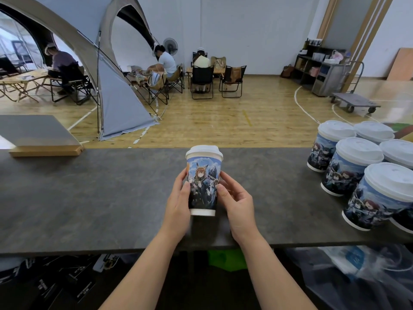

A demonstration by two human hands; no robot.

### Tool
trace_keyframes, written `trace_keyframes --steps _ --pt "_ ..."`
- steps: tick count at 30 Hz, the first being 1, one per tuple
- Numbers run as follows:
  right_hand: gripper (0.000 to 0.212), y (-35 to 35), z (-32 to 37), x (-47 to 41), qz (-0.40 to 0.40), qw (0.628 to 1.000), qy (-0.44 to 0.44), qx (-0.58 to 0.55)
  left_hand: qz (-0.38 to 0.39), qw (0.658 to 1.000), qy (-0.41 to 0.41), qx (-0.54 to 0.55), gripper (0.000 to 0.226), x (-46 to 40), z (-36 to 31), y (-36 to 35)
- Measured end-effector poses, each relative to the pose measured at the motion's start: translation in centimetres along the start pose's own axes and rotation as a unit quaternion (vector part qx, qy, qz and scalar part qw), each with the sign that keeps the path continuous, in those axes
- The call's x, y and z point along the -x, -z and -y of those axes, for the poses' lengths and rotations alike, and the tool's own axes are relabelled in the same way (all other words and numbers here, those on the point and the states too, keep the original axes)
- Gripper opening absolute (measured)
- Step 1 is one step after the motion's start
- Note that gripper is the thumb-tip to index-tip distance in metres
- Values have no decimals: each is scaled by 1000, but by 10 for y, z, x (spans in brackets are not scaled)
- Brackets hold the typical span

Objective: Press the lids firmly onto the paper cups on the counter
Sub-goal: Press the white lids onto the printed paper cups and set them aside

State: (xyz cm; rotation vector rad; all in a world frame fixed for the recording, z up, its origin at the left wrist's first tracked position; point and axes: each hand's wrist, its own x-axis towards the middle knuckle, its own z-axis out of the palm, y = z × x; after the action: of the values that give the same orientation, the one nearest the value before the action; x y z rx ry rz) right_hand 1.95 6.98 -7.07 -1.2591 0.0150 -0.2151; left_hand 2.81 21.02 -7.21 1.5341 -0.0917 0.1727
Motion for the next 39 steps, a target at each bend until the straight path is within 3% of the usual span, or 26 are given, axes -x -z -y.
trace_keyframes --steps 8,12,18,23,28,31,34,39 --pt "36 -1 -3 -2 41 999 -25 19 -26 999 13 31 33 1 -4 -3" --pt "37 3 -10 -3 42 998 -20 31 -21 999 26 26 45 2 -2 -2" --pt "37 11 -8 -3 46 999 -1 7 -6 998 3 -65 53 0 -2 -3" --pt "36 10 2 4 67 998 7 -2 61 997 22 -38 65 5 -2 -3" --pt "51 5 11 15 73 996 32 29 68 996 3 -58 82 8 -5 3" --pt "54 -10 20 26 73 994 53 68 73 995 -34 -66 78 20 -13 25" --pt "77 -43 23 46 82 987 73 119 85 993 -66 -42 69 40 -35 70" --pt "66 -141 5 81 122 978 91 142 57 994 -96 -13 61 78 -66 175"
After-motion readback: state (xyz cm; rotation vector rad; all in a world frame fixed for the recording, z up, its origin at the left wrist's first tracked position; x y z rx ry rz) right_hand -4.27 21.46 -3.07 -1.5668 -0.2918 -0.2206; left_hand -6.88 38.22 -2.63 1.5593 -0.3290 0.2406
